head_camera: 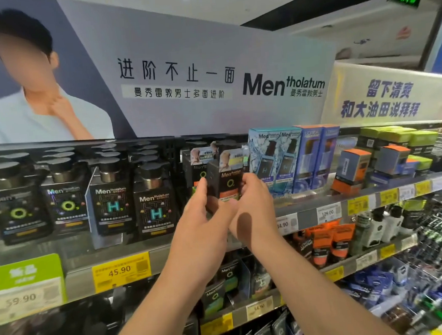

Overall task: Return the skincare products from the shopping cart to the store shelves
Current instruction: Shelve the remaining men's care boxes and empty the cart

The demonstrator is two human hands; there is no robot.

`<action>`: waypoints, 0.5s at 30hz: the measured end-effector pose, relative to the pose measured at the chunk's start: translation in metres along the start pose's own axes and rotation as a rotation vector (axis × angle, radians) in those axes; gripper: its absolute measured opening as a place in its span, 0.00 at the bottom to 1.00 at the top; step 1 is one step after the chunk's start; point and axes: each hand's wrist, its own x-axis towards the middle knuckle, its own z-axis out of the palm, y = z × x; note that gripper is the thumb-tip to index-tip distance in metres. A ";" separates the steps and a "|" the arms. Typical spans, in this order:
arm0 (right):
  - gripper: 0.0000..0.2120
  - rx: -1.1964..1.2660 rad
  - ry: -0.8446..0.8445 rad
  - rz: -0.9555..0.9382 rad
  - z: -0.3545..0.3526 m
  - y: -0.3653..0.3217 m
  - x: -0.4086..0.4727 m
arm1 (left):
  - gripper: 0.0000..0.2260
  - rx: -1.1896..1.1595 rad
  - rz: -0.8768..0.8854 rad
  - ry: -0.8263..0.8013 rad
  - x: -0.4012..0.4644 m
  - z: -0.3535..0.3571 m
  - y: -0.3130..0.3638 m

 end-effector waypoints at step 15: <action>0.20 -0.223 -0.148 -0.037 0.011 0.012 0.008 | 0.37 0.268 -0.084 -0.017 0.005 0.004 0.000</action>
